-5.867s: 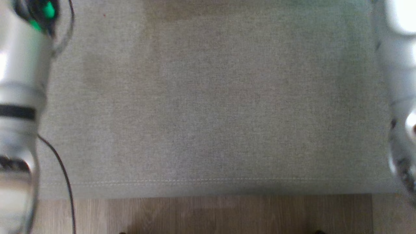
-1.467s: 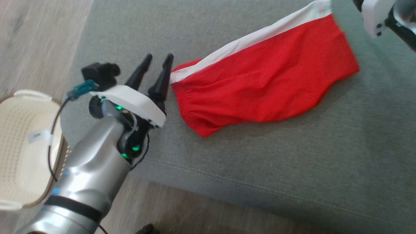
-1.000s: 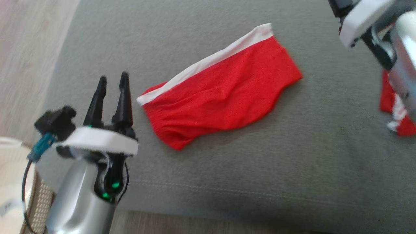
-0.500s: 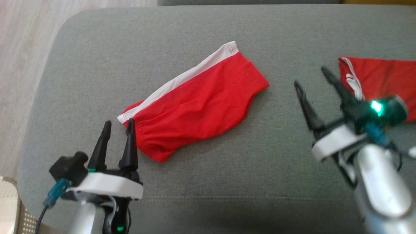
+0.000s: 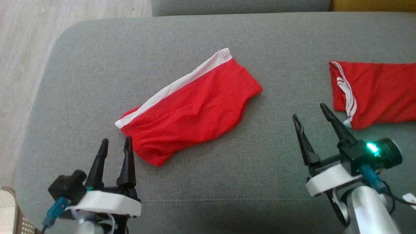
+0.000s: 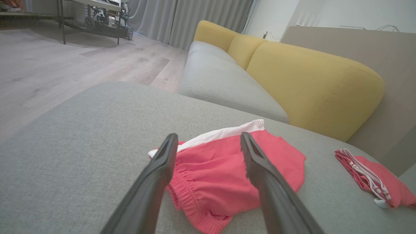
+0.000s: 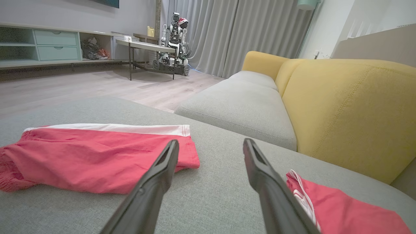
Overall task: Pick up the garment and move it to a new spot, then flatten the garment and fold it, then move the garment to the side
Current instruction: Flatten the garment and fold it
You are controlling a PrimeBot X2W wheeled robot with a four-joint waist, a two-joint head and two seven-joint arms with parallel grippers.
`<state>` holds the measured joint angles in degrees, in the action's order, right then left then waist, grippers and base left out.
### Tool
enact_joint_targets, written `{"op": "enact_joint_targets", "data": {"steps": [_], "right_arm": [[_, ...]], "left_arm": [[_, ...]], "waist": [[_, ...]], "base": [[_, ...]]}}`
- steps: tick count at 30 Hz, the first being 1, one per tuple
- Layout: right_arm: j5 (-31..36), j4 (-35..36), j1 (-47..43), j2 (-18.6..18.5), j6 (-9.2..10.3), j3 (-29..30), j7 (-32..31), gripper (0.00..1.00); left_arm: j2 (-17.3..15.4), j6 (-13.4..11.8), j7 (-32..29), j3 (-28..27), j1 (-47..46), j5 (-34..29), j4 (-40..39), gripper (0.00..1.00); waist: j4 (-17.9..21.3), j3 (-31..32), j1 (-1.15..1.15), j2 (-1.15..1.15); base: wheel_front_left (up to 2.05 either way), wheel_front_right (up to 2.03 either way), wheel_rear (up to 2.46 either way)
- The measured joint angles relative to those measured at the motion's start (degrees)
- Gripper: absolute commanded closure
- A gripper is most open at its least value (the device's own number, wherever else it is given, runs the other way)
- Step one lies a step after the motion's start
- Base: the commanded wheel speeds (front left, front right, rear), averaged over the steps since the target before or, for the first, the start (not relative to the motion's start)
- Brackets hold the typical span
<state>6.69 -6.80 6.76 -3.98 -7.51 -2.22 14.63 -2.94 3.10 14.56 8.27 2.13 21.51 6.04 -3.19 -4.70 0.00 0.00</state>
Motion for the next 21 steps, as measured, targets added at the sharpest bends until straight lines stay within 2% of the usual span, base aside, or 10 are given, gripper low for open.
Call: {"op": "enact_joint_targets", "data": {"steps": [15,17,20,21], "right_arm": [[-0.10,-1.54,-0.73,0.33,0.00,2.22,0.00,0.00],[-3.80,-3.72,-0.68,0.54,0.00,2.66,-1.05,0.00],[-12.79,-7.43,-0.37,0.58,0.00,2.64,-4.11,0.00],[-19.63,-9.27,0.39,0.59,0.00,1.83,-6.32,0.00]], "left_arm": [[0.01,-1.09,0.00,0.91,0.01,-0.18,-0.15,0.00],[0.00,-1.09,0.00,1.18,-0.01,-0.18,-0.07,0.00],[0.01,-1.09,0.00,2.04,-0.10,-0.16,0.13,0.00],[0.02,-1.08,0.00,2.21,-0.21,-0.16,0.38,0.00]], "waist": [[-1.35,-0.10,0.00,0.00],[-2.02,-0.42,0.00,0.00],[-3.30,-1.15,0.00,0.00],[-4.26,-1.85,0.00,0.00]], "base": [[0.00,0.00,0.00],[0.00,0.00,0.00],[0.00,0.00,0.00],[0.00,0.00,0.00]]}}
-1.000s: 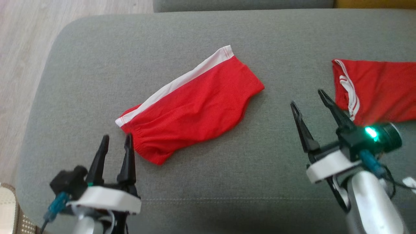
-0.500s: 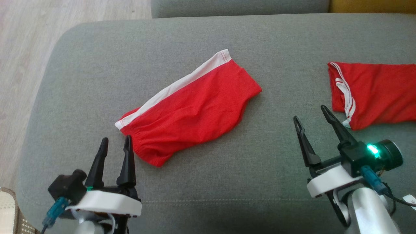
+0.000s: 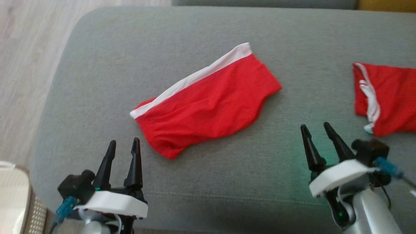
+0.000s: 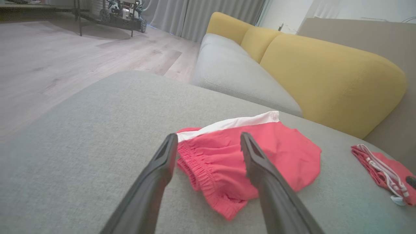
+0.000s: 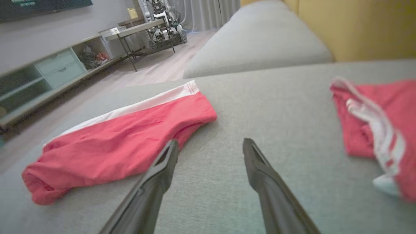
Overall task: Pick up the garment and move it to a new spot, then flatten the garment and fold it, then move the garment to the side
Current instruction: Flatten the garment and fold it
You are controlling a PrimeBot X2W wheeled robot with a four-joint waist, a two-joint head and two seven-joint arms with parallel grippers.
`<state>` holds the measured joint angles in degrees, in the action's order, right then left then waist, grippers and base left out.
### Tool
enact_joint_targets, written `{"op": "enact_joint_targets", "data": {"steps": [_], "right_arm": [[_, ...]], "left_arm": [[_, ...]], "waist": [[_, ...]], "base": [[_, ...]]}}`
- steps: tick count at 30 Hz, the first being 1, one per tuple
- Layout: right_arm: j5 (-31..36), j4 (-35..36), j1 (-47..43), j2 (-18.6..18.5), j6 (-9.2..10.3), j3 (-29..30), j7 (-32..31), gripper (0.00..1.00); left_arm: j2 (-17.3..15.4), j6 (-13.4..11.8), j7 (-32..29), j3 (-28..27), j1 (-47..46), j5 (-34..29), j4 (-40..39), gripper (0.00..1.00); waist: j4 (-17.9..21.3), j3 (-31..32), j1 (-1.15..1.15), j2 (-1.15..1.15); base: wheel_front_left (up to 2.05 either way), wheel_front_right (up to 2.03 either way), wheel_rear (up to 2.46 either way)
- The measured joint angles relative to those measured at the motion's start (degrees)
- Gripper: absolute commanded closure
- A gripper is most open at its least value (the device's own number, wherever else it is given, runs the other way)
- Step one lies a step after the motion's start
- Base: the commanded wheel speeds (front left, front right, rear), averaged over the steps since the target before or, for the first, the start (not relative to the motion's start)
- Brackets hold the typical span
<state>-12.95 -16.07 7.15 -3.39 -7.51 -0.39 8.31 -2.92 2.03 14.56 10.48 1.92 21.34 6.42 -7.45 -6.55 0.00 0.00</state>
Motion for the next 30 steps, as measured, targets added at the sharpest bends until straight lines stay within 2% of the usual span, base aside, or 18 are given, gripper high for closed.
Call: {"op": "enact_joint_targets", "data": {"steps": [2,5,12,17,23,30], "right_arm": [[-8.71,-1.96,1.79,0.13,0.00,-0.15,-2.49,0.00],[-18.12,-5.03,5.45,0.13,0.00,0.60,-6.76,0.00],[-28.40,-13.36,11.83,0.11,0.01,4.72,-13.41,0.00],[-32.64,-18.68,15.91,0.09,0.02,7.77,-16.93,0.00],[-33.92,-24.04,20.35,-0.11,0.02,10.50,-18.27,0.00],[-30.96,-31.08,25.83,-1.29,0.01,12.89,-18.74,0.00]], "left_arm": [[0.00,0.01,0.00,0.10,-0.32,0.00,0.62,0.00],[0.00,0.78,0.00,0.56,-1.28,0.01,0.99,0.00],[0.10,1.24,0.00,0.08,-3.66,0.45,-0.22,0.00],[0.13,1.00,0.00,-0.27,-3.63,3.77,0.91,0.00],[0.19,1.34,0.00,-0.58,-3.63,5.81,2.07,0.00],[0.20,1.46,0.00,-1.87,-4.04,5.78,2.50,0.00]], "waist": [[-1.08,-0.66,0.00,0.00],[-2.86,-1.64,0.00,0.00],[-7.79,-3.57,0.00,0.00],[-10.99,-4.69,0.00,0.00],[-13.79,-5.65,0.00,0.00],[-15.78,-6.67,0.00,0.00]], "base": [[0.00,0.00,0.00],[0.00,0.00,0.00],[0.00,0.00,0.00],[0.00,0.00,0.00],[0.00,0.00,0.00],[0.00,0.00,0.00]]}}
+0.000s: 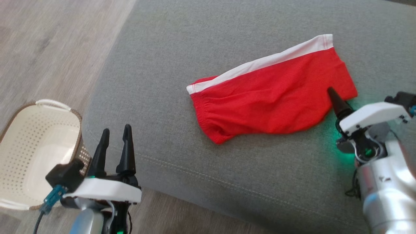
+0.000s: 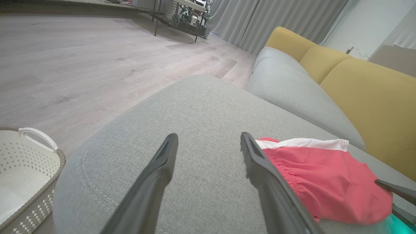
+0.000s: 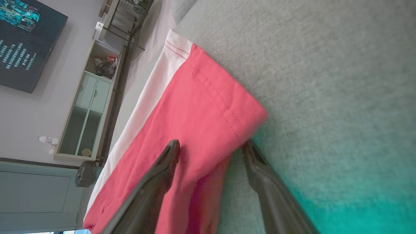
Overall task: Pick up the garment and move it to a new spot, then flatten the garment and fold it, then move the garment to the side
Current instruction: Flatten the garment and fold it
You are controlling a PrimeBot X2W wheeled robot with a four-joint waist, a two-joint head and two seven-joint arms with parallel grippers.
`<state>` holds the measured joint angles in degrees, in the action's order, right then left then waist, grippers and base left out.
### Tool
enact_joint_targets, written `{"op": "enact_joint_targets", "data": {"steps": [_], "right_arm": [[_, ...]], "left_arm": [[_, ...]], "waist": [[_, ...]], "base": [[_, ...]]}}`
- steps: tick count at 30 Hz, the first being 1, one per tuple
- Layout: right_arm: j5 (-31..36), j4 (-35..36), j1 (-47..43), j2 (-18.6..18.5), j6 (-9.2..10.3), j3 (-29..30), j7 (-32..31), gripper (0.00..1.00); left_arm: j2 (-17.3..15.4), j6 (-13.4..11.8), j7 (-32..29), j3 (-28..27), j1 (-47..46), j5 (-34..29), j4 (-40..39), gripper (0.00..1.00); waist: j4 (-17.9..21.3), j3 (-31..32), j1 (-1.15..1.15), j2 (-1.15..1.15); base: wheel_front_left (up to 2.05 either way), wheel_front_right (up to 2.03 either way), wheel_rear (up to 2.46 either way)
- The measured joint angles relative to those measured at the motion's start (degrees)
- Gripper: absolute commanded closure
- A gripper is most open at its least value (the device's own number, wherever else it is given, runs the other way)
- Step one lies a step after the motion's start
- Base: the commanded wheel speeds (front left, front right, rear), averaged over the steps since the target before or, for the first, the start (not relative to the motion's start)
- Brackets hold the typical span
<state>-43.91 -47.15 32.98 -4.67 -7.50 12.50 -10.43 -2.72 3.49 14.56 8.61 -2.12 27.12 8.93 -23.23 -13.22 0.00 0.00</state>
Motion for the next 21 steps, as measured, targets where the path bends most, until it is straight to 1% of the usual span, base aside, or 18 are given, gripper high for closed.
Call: {"op": "enact_joint_targets", "data": {"steps": [8,16,17,18,19,21], "right_arm": [[4.07,-6.58,6.66,-1.34,0.00,0.14,-1.03,0.00],[4.69,-10.25,10.26,-1.37,0.00,-0.63,-1.79,0.00],[4.68,-10.33,10.26,-1.37,0.00,-0.86,-1.55,0.33],[4.67,-10.34,10.24,-1.34,0.00,-1.19,-0.98,0.94],[4.63,-10.33,10.23,-1.26,0.00,-1.60,-0.54,1.00],[4.53,-10.34,10.21,-0.86,0.00,-2.71,0.07,1.00]], "left_arm": [[0.03,0.04,0.00,0.15,-1.71,0.25,-0.38,0.00],[0.10,-0.03,0.00,0.34,-2.00,-0.25,-1.59,0.00],[0.11,-0.03,0.00,0.35,-2.06,-0.25,-1.70,0.00],[0.11,-0.04,0.00,0.36,-2.07,-0.25,-1.87,0.00],[0.11,-0.05,0.00,0.38,-2.07,-0.25,-1.91,0.00],[0.14,-0.21,0.00,0.37,-2.07,-0.24,-1.91,0.00]], "waist": [[-0.99,-1.39,0.00,0.00],[-1.16,-1.76,0.00,0.00],[-1.21,-1.70,0.00,0.00],[-1.26,-1.64,0.00,0.00],[-1.31,-1.57,0.00,0.00],[-1.30,-1.38,0.00,0.00]], "base": [[0.00,0.00,0.00],[0.00,0.00,0.00],[0.00,0.00,0.00],[0.00,0.00,0.00],[0.00,0.00,0.00],[0.00,0.00,0.00]]}}
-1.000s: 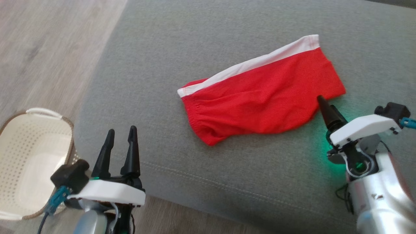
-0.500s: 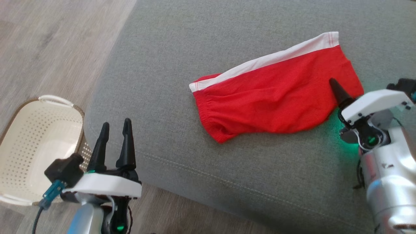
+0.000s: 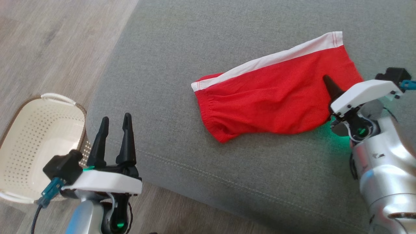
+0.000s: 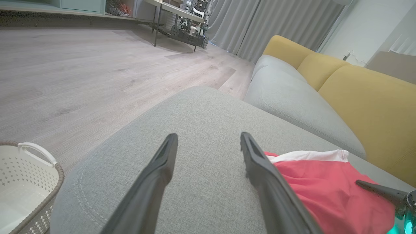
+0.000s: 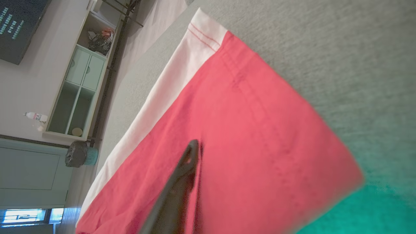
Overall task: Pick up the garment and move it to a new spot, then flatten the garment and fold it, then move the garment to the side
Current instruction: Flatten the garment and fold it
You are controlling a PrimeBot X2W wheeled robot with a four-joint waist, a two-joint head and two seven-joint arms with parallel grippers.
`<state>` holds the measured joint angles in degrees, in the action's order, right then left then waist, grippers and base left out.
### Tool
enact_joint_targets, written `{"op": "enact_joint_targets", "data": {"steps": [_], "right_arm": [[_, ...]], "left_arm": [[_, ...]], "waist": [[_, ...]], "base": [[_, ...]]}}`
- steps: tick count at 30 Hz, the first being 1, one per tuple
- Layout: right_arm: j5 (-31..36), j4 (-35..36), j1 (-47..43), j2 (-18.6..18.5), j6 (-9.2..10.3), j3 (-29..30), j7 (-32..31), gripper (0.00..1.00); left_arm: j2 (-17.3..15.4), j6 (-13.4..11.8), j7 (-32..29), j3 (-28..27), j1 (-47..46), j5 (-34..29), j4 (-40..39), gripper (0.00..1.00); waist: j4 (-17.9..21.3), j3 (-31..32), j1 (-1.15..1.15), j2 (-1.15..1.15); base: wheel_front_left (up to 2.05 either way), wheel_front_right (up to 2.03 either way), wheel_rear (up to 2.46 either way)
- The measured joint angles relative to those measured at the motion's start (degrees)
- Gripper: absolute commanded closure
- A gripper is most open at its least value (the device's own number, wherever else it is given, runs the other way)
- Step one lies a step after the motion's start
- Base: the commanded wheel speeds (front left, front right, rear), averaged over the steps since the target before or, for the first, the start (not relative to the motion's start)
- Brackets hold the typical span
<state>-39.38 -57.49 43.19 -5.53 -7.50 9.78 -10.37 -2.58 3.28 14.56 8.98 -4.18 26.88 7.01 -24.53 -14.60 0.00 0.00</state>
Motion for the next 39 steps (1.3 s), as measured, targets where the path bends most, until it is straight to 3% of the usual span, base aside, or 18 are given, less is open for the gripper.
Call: {"op": "enact_joint_targets", "data": {"steps": [12,17,22,34,39], "right_arm": [[-5.53,2.26,-3.81,1.85,0.00,-0.60,9.69,1.00],[-4.04,-1.60,-5.24,1.92,0.00,3.49,17.58,1.00],[-3.96,-4.12,-5.52,1.91,0.00,4.89,21.49,1.00],[4.98,-7.15,-8.47,1.91,0.00,8.83,24.59,1.00],[5.81,-2.97,-7.42,1.85,0.00,5.17,24.74,1.00]], "left_arm": [[0.03,-0.33,0.00,-0.26,0.17,0.15,0.02,0.00],[0.04,-0.37,0.00,-0.42,0.50,-0.65,-0.01,0.00],[0.04,-1.11,0.00,-0.69,0.77,-1.09,0.02,0.00],[0.04,-1.27,0.00,-0.26,2.23,-1.02,0.00,0.00],[0.03,-1.29,0.00,-0.30,2.36,-1.02,0.01,0.00]], "waist": [[3.08,2.06,0.00,0.00],[5.61,3.49,0.00,0.00],[7.82,5.10,0.00,0.00],[8.28,6.69,0.00,0.00],[7.05,6.82,0.00,0.00]], "base": [[0.00,0.00,0.00],[0.00,0.00,0.00],[0.00,0.00,0.00],[0.00,0.00,0.00],[0.00,0.00,0.00]]}}
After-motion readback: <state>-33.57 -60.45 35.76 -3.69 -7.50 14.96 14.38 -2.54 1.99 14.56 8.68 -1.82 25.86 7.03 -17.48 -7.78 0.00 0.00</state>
